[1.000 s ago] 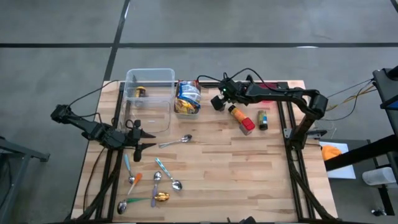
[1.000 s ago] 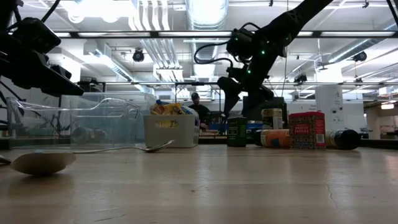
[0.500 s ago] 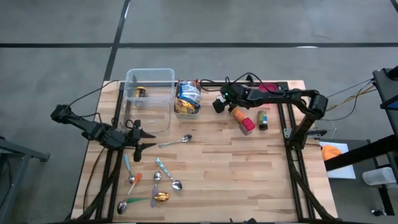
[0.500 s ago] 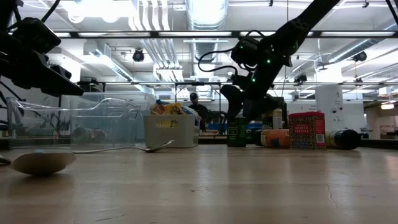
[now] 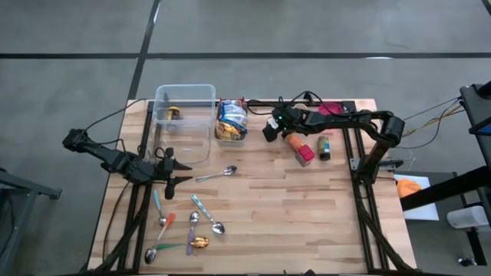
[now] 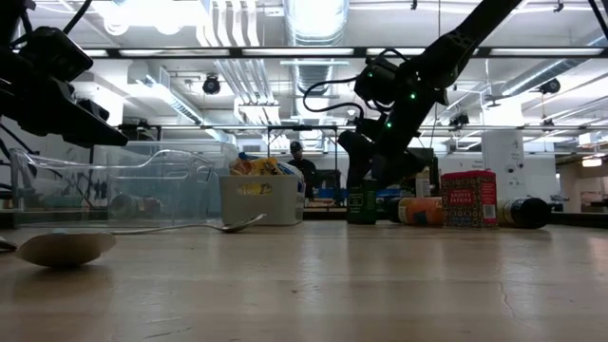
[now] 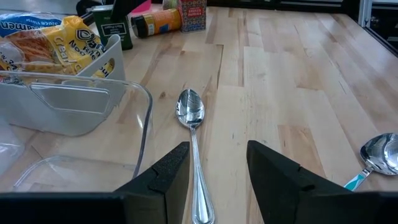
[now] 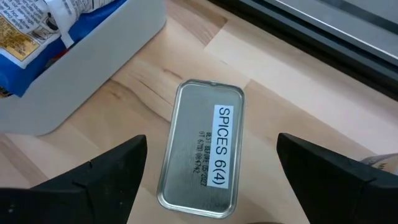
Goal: Pick & Place Food Item
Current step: Put the black seasoning can into the white bin
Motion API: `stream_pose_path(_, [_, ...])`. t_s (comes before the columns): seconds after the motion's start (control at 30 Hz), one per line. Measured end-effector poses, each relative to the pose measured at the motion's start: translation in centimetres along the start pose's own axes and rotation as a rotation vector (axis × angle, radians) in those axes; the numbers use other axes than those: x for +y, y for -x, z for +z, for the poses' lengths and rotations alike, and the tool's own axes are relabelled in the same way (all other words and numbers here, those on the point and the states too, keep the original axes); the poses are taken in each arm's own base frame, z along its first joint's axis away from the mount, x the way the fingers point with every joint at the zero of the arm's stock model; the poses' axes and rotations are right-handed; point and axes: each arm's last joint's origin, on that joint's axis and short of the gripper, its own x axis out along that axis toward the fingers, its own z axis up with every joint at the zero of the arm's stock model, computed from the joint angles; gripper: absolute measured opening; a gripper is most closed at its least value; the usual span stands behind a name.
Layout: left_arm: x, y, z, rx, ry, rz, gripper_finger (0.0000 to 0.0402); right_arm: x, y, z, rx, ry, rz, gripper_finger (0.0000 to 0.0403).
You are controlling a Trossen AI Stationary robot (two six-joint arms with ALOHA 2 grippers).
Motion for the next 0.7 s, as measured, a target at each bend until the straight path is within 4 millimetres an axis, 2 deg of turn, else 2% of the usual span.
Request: stream_pose_path(0.7, [0.0, 0.0, -0.01, 0.0, 0.0, 0.0, 0.0163, 0.01, 0.0, 0.02, -0.002, 0.002, 0.0, 0.0177])
